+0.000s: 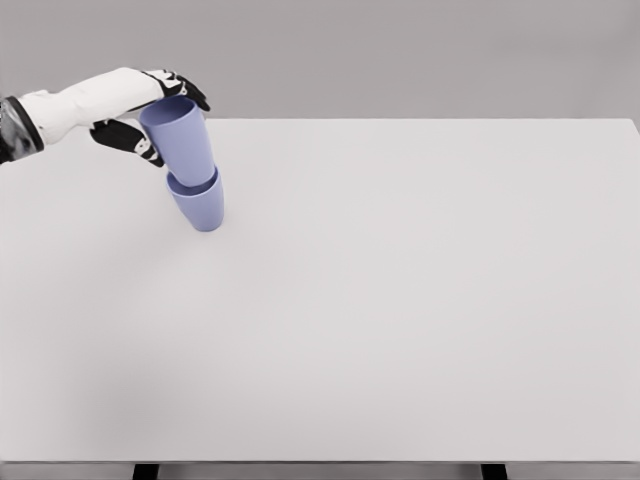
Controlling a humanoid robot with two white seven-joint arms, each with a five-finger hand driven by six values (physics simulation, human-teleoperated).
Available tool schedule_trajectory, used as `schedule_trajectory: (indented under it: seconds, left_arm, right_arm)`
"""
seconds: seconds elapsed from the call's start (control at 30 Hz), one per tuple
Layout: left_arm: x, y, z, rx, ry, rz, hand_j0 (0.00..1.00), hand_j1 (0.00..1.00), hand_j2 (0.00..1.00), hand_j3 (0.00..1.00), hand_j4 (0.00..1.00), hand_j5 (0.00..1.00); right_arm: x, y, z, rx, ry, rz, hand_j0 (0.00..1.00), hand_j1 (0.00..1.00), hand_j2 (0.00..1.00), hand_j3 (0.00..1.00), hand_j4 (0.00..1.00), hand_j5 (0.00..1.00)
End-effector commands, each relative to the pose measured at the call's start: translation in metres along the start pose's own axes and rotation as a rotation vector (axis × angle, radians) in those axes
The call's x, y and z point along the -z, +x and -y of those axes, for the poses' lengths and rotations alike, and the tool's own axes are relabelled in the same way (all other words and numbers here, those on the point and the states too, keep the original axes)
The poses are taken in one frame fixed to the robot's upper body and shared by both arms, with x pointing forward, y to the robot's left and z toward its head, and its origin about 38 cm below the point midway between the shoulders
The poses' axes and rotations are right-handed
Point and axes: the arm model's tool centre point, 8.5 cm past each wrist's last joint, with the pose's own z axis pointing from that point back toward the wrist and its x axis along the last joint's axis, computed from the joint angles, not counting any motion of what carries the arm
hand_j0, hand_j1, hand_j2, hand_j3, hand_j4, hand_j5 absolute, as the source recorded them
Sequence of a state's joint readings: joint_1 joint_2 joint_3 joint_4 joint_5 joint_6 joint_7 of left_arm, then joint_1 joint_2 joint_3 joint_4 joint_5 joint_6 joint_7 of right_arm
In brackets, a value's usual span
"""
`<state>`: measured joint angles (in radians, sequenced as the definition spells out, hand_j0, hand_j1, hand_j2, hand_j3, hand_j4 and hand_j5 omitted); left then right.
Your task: Place the right cup on the left cup with left arm
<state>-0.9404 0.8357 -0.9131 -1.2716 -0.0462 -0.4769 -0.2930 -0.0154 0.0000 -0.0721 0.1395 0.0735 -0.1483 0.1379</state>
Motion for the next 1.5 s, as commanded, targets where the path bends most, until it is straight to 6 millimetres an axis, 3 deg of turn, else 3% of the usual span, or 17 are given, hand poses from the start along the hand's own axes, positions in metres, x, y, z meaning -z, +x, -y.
schedule_trajectory:
  seconds: [0.0,0.53,0.57,0.63,1.03,1.1,1.13,1.27,1.33,1.47]
  left_arm:
    - [0.002,0.001,0.0,-0.007,0.005,0.004,0.65,0.65,0.65,0.65,0.65,0.65]
    - [-0.002,-0.006,0.008,-0.021,-0.006,-0.016,0.65,0.65,0.65,0.65,0.65,0.65]
    - [-0.002,-0.006,0.007,-0.02,-0.005,-0.016,0.67,0.67,0.67,0.67,0.67,0.67]
    - [-0.003,-0.007,0.007,-0.025,-0.002,-0.037,1.0,1.0,1.0,1.0,1.0,1.0]
    - [-0.005,-0.008,0.005,-0.024,0.0,-0.039,1.0,1.0,1.0,1.0,1.0,1.0]
    - [-0.002,0.014,-0.004,-0.004,0.02,0.033,1.0,1.0,1.0,1.0,1.0,1.0]
    - [-0.024,0.025,-0.024,0.031,0.044,0.059,1.0,1.0,1.0,1.0,1.0,1.0]
    - [-0.088,0.073,-0.06,0.041,0.057,0.151,1.0,1.0,1.0,1.0,1.0,1.0]
    - [-0.093,0.095,-0.048,0.028,0.048,0.279,1.0,1.0,1.0,1.0,1.0,1.0]
    - [-0.083,0.096,-0.007,-0.07,0.024,0.334,1.0,1.0,1.0,1.0,1.0,1.0]
  right_arm:
    - [0.0,0.0,0.0,0.0,0.0,0.0,1.0,1.0,1.0,1.0,1.0,1.0]
    - [0.0,0.001,0.0,0.0,0.0,0.002,1.0,1.0,1.0,1.0,1.0,1.0]
    - [0.0,0.0,0.0,0.0,0.0,-0.001,1.0,1.0,1.0,1.0,1.0,1.0]
    - [0.0,0.001,0.0,0.0,0.0,0.002,1.0,1.0,1.0,1.0,1.0,1.0]
    - [0.0,0.001,0.0,0.0,0.0,0.002,1.0,1.0,1.0,1.0,1.0,1.0]
    - [0.0,0.0,0.0,0.0,0.0,0.0,1.0,1.0,1.0,1.0,1.0,1.0]
    - [0.0,0.0,0.0,0.0,0.0,0.0,1.0,1.0,1.0,1.0,1.0,1.0]
    - [0.0,0.0,0.0,0.0,0.0,0.0,1.0,1.0,1.0,1.0,1.0,1.0]
    - [0.0,0.0,0.0,0.0,0.0,0.0,1.0,1.0,1.0,1.0,1.0,1.0]
    - [0.0,0.0,0.0,0.0,0.0,-0.001,1.0,1.0,1.0,1.0,1.0,1.0]
